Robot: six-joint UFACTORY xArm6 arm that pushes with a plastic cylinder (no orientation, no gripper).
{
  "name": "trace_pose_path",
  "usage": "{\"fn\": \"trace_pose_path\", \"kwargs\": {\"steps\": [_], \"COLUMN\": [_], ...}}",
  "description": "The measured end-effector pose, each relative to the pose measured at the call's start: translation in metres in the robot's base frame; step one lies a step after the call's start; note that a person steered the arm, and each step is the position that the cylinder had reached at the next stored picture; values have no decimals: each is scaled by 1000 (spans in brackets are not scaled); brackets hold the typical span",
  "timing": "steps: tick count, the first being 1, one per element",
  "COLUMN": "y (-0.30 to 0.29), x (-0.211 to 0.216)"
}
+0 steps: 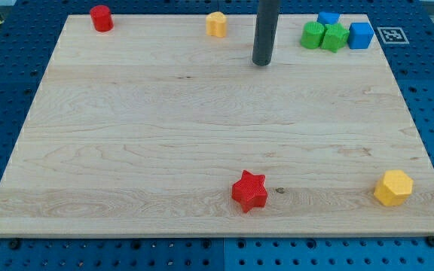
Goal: Push the yellow hexagon to the center right of the board
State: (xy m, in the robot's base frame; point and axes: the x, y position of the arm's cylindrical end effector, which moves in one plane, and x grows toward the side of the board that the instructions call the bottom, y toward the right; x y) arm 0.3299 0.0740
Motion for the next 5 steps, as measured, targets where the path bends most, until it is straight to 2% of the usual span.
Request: {"fn": "trace_pose_path", "kwargs": {"steps": [4, 5], "y": [24, 49], "x": [256, 266]}}
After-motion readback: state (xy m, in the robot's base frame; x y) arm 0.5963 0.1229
